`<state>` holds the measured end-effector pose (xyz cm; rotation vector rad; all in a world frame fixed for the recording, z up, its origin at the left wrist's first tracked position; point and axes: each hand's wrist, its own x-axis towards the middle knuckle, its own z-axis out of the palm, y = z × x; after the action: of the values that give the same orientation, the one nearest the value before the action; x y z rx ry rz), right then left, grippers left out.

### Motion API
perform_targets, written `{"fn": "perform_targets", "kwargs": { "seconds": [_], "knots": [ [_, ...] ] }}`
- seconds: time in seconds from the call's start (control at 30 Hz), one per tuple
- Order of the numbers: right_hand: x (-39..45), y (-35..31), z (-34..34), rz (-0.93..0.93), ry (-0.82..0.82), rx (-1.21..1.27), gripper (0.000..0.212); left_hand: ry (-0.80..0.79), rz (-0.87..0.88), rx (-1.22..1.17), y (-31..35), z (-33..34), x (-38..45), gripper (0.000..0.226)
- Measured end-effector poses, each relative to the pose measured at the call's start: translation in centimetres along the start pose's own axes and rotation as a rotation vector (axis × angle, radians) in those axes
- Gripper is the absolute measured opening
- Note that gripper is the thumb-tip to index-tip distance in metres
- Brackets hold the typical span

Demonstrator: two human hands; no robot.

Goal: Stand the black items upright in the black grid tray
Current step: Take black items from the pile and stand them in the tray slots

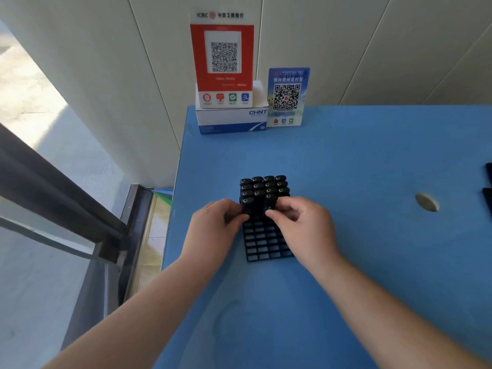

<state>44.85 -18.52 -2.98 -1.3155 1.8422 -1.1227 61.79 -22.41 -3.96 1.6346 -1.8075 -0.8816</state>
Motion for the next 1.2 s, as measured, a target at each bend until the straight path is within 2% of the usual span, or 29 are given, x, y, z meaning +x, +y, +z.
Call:
{"fn": "perform_targets", "kwargs": {
  "seconds": [0.1,0.37,0.8,0.87,1.03,1.13,1.2],
  "knots": [
    [0.2,0.1,0.7,-0.051,0.021,-0.052,0.009,-0.006,0.001,-0.002,-0.2,0.0,0.1,0.005],
    [0.4,0.1,1.1,-0.178,-0.006,-0.202,0.011,-0.019,0.039,-0.002,-0.4,-0.1,0.2,0.005],
    [-0.4,0.3,2.2,-0.073,0.028,-0.217,0.009,-0.04,0.024,-0.04,-0.5,-0.4,0.2,0.009],
    [-1.0,0.5,1.8,-0.035,0.036,-0.192,0.009,-0.044,0.027,-0.01,-0.4,-0.7,0.3,0.01],
    [-2.4,0.6,-0.2,-0.011,0.077,-0.137,0.023,-0.108,0.014,0.06,0.7,-1.8,-0.2,0.01],
    [-3.3,0.8,-2.7,-0.043,0.149,-0.12,0.02,-0.221,0.056,0.235,1.9,-2.4,-1.5,0.008],
    [-4.0,1.0,-5.0,-0.079,0.21,-0.134,0.02,-0.221,0.147,0.352,3.2,-2.5,-2.5,0.009]
  ]
}}
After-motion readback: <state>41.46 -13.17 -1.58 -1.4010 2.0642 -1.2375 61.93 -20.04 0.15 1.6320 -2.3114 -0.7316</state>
